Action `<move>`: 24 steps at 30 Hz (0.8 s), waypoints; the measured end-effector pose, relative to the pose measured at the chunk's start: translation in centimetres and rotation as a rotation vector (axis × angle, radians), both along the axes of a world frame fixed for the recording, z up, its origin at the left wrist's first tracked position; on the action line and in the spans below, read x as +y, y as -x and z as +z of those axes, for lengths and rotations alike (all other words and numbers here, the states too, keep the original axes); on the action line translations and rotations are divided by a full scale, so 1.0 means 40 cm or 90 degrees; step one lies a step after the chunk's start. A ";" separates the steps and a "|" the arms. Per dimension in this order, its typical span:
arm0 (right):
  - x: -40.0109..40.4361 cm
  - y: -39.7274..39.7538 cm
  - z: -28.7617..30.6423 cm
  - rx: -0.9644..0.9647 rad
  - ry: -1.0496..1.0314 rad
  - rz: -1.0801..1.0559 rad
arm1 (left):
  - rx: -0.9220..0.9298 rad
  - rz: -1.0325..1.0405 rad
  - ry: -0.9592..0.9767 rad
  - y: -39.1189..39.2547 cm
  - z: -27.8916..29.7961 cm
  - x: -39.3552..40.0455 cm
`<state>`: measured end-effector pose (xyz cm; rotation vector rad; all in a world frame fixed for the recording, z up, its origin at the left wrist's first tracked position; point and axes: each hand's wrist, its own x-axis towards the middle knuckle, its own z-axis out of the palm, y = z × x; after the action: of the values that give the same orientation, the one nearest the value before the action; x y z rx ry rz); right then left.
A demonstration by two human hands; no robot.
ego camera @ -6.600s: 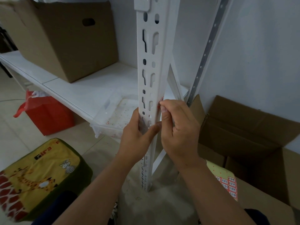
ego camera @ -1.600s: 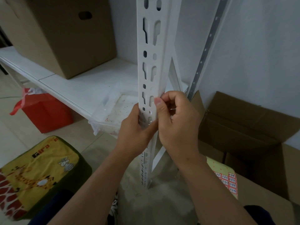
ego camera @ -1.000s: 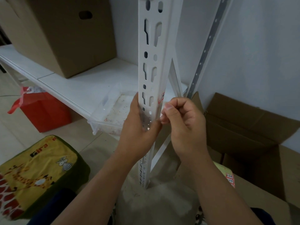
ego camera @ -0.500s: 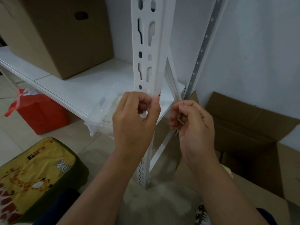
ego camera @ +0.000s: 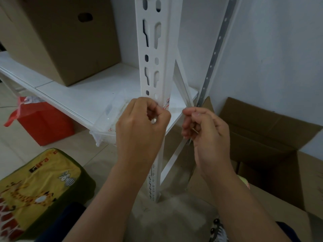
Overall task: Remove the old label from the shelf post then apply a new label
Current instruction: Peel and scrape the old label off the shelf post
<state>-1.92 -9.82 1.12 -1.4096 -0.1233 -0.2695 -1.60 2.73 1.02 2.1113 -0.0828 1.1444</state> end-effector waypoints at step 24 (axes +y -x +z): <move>0.010 0.001 -0.006 -0.003 0.017 -0.009 | 0.002 -0.036 0.041 0.006 0.005 -0.019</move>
<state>-1.95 -9.42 0.87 -1.4361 -0.1218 -0.2842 -1.84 1.98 1.23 2.0412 -0.1031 1.0965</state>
